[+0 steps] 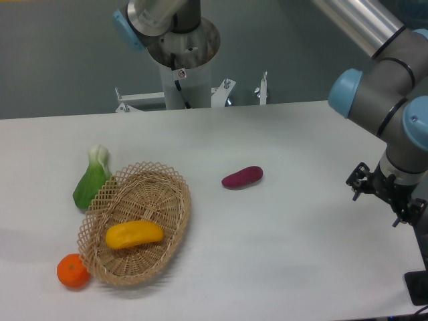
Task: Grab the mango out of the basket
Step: 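Move the gripper over the basket toward the yellow mango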
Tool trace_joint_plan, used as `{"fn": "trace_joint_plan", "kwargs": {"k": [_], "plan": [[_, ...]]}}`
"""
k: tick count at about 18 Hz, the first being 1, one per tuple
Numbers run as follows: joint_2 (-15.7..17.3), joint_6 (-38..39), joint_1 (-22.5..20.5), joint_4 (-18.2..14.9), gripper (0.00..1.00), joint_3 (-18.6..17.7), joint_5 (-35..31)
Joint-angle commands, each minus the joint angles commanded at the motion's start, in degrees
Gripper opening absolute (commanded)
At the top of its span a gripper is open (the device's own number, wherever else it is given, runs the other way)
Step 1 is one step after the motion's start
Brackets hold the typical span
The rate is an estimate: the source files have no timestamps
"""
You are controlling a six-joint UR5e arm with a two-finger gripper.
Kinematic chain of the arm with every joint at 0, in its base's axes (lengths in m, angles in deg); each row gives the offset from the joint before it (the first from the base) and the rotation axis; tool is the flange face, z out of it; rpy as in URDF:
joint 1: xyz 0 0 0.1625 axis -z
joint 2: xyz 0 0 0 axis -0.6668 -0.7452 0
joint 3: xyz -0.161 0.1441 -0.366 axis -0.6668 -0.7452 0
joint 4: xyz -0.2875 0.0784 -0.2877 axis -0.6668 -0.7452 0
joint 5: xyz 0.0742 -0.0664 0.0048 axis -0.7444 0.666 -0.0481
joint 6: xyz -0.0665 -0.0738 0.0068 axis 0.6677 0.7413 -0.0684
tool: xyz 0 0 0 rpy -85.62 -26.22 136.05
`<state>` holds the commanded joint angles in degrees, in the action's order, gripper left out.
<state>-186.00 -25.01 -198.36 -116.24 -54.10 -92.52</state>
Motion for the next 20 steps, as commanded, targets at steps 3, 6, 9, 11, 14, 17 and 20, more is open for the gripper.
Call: {"fn": "trace_joint_plan", "kwargs": {"k": [3, 6, 9, 11, 14, 17, 20], "plan": [[0.0, 0.26, 0.61, 0.0, 1.0, -0.17, 0.09], [0.09, 1.67, 1.49, 0.09, 1.0, -0.26, 0.09], [0.17, 3.77, 2.72, 0.09, 1.0, -0.26, 0.09], [0.35, 4.22, 2.99, 0.0, 1.0, -0.44, 0.52], [2.45, 5.01, 4.13, 1.39, 1.0, -4.03, 2.54], [4.83, 8.16, 6.67, 7.01, 1.0, -9.3, 2.9], [7.64, 10.28, 10.27, 8.7, 1.0, -13.09, 2.99]]}}
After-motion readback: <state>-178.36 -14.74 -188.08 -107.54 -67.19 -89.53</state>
